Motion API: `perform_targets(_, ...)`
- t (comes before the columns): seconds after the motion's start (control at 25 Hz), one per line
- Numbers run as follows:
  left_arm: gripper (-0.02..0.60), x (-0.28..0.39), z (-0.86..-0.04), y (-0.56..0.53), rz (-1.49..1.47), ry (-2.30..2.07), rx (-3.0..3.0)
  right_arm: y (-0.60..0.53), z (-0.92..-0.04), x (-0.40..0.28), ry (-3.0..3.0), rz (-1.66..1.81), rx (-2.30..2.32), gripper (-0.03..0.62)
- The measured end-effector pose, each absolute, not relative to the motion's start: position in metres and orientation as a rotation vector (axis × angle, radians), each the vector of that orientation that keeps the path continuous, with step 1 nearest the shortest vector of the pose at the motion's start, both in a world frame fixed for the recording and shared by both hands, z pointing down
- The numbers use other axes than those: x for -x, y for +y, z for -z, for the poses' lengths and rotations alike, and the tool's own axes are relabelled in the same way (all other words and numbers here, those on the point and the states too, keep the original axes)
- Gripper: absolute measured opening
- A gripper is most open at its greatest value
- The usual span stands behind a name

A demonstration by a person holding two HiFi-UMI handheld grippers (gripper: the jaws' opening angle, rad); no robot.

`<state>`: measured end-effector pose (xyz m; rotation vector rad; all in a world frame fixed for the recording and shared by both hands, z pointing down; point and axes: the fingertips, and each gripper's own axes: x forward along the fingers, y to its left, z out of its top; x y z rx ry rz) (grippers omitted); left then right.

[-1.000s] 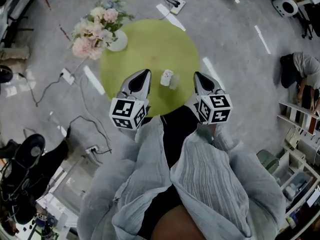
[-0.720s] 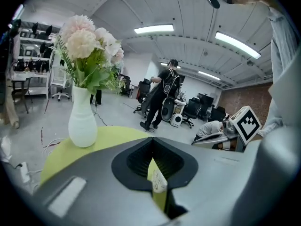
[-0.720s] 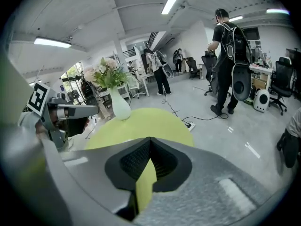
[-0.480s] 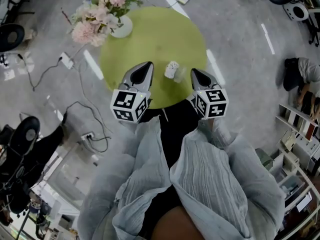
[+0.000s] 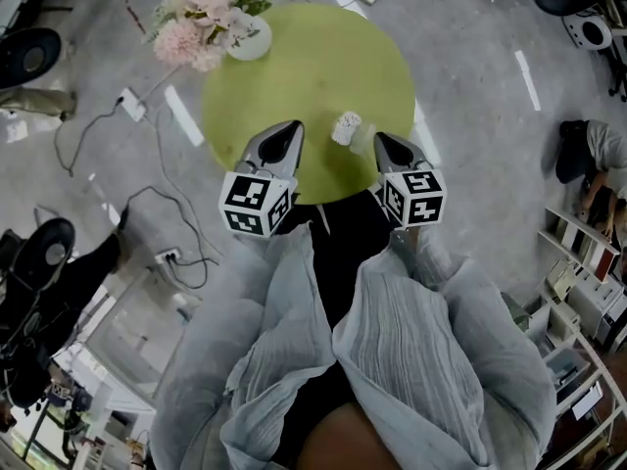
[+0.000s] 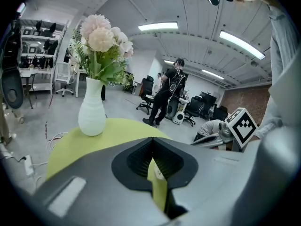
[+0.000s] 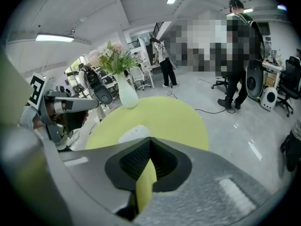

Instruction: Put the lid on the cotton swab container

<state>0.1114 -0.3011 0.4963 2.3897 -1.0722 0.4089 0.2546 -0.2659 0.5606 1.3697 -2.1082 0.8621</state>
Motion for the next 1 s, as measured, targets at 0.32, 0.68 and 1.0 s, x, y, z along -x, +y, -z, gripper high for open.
perform_targets(0.32, 0.017, -0.100, -0.493, -0.295, -0.387, -1.101, -2.376, -0.268, -0.554, -0.243, -2.126, -0.824, -1.340, 0.002)
perform_targets(0.68, 0.017, -0.078, -0.491, -0.286, -0.371, -1.170, -2.343, -0.272, -0.552, -0.225, -2.152, -0.758, -1.275, 0.002)
perform_targets(1.0, 0.017, -0.059, -0.492, -0.279, -0.354, -1.243, -2.293, -0.281, -0.554, -0.214, -2.165, -0.721, -1.214, 0.002)
